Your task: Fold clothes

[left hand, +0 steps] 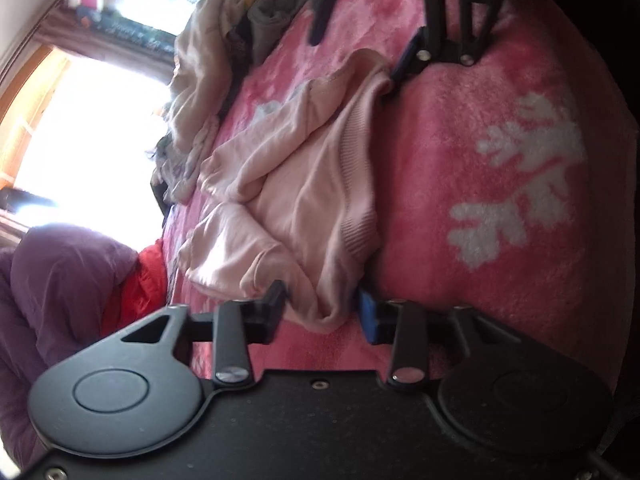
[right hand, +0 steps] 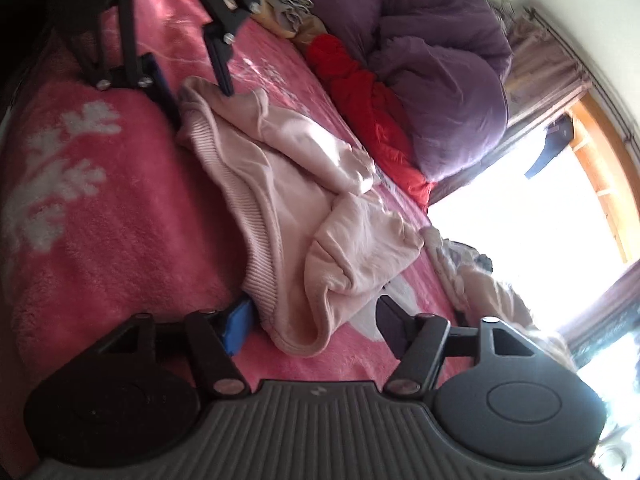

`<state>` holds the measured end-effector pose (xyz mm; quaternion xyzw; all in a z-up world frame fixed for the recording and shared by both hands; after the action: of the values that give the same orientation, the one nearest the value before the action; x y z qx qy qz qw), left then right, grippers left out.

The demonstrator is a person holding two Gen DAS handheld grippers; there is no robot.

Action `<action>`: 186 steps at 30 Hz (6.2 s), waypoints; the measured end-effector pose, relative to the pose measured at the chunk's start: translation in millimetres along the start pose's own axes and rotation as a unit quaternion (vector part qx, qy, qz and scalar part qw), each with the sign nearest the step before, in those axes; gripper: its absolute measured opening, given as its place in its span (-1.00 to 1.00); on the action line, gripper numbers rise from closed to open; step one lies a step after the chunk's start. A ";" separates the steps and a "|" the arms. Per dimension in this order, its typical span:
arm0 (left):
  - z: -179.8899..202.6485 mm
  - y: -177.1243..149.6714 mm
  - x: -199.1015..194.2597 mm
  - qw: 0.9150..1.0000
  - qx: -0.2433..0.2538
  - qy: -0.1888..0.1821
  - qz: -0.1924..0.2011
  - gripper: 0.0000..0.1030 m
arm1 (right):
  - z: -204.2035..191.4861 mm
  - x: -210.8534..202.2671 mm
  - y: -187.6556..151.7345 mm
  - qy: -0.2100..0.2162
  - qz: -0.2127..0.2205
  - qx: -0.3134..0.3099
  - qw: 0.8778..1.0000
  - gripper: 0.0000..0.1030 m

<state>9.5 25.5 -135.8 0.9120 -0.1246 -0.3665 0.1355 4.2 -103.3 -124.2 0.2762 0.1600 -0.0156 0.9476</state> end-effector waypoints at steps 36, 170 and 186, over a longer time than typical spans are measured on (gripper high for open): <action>1.4 2.9 5.0 1.000 -0.014 -0.020 0.002 -0.82 | -7.5 11.2 1.6 0.044 -0.009 0.026 0.999 -0.65; -200.8 -26.6 106.3 0.847 -0.490 -0.140 0.150 0.01 | 131.0 174.1 10.6 0.128 0.001 0.389 0.912 -0.27; -216.0 -77.3 85.8 0.690 -0.695 -0.099 0.175 0.23 | 147.4 171.3 -32.7 0.129 -0.077 0.560 0.815 0.13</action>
<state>231.2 103.2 -66.4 0.4775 -0.0041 -0.4059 0.7793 206.2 -198.8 -77.2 0.7456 0.2650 -0.1397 0.5953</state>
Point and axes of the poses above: each gripper's, at about its wrist camera, not at the fingertips, and x roughly the way its jaws point, z to its right, y to its top, the point moved 3 cm from there along x, roughly the way its jaws point, and after that the axes turned 10 degrees about -y, right-handed, at the moved point
